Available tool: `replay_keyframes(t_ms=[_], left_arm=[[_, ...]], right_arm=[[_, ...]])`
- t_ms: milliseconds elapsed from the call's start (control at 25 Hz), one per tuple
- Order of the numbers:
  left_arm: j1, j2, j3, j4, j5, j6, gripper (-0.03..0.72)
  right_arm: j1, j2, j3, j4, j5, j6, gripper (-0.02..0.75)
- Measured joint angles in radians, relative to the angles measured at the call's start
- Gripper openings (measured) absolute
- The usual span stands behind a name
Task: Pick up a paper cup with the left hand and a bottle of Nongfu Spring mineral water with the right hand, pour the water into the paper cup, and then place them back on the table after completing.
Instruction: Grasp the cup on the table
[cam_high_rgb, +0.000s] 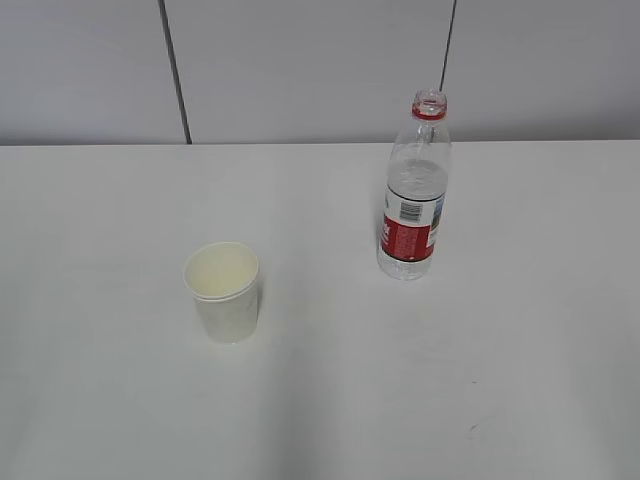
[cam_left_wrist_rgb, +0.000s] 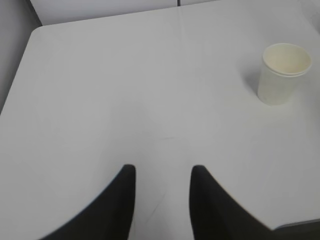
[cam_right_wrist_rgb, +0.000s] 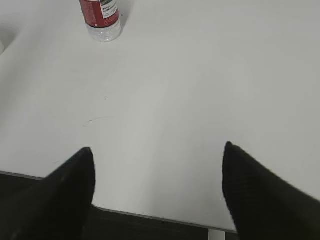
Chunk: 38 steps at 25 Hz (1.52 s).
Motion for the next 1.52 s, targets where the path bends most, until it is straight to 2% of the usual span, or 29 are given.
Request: replay_keyframes(t_ms=[1520], left_arm=[[0.0,0.0,0.0,0.0,0.0,0.0,0.238]], right_arm=[[0.0,0.0,0.0,0.004,0.0,0.0,0.587]])
